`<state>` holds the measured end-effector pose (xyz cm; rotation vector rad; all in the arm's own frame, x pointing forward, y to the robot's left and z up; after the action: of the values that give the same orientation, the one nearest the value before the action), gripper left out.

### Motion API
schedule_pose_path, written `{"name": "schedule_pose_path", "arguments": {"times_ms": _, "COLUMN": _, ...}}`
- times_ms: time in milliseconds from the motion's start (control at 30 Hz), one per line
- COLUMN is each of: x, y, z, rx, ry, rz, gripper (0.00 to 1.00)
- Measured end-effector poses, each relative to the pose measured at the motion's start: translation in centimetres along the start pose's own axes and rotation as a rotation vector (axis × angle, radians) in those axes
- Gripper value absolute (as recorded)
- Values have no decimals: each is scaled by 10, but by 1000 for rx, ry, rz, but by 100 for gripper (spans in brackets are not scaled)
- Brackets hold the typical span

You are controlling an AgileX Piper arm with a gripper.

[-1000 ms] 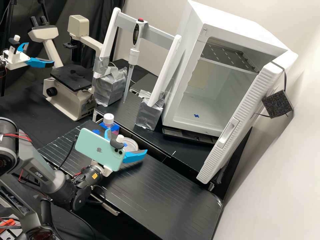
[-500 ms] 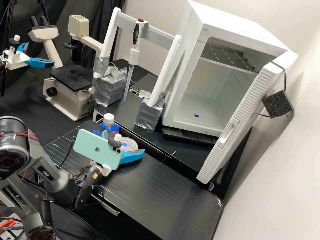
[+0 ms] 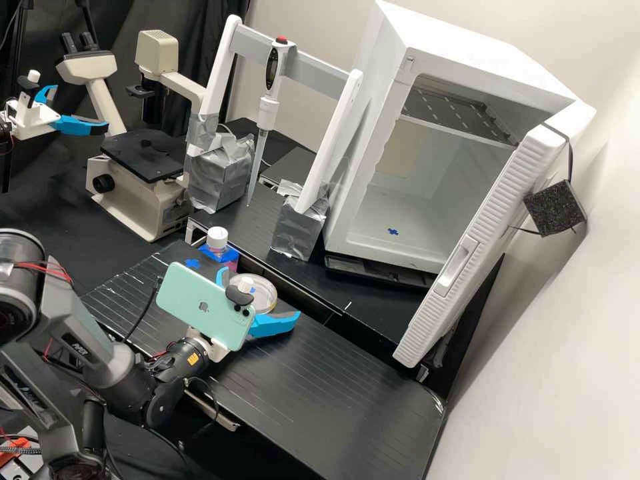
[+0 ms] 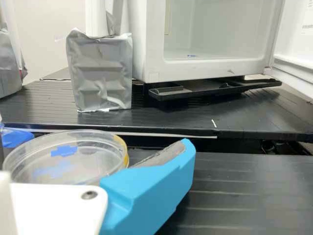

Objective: Open the lid

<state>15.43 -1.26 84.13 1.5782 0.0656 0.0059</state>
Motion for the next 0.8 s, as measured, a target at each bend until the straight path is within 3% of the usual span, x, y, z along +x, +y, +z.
{"name": "schedule_pose_path", "arguments": {"times_ms": 467, "x": 2, "y": -4, "z": -5, "rx": -5, "ry": 33, "rz": -30, "gripper": 100}}
{"name": "schedule_pose_path", "arguments": {"times_ms": 800, "x": 6, "y": -8, "z": -4, "rx": 12, "ry": 31, "rz": -46, "gripper": 100}}
